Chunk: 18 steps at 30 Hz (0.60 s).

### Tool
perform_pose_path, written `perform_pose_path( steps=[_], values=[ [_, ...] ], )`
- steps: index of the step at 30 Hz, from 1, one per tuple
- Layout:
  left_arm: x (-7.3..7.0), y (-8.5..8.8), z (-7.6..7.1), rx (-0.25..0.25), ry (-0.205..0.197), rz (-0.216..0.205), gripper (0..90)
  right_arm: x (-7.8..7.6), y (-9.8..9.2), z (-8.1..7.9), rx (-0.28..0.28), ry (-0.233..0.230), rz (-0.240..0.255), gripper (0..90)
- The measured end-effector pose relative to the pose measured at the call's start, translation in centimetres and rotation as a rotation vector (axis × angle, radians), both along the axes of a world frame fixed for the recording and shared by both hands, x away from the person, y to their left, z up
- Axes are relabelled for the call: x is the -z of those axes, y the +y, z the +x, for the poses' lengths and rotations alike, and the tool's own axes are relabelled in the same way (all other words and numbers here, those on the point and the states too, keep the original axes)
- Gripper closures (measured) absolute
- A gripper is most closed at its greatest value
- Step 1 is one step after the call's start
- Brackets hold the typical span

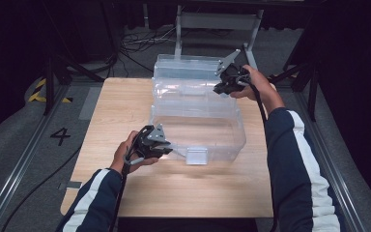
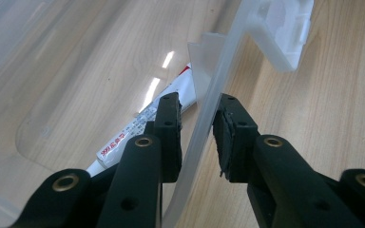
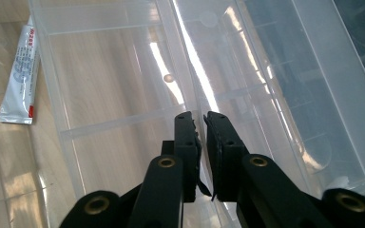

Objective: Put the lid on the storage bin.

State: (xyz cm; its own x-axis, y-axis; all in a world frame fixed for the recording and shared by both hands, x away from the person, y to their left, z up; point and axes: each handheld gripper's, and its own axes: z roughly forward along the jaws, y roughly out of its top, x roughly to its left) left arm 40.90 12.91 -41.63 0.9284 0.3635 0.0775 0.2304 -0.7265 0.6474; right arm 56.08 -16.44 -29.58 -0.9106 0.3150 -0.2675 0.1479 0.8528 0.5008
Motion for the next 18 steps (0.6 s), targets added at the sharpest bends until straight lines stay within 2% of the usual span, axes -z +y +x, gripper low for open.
perform_pose_path(
  steps=[7, 18],
  values=[
    [0.0, 0.0, -0.2, -0.009, -0.006, 0.007, 71.2, -0.3, -0.2, -0.7, -0.003, 0.012, 0.001, 84.0],
    [0.1, -0.2, -0.2, -0.008, -0.008, 0.006, 69.8, -0.3, -0.2, -1.7, -0.015, -0.014, -0.014, 83.9]
  ],
)
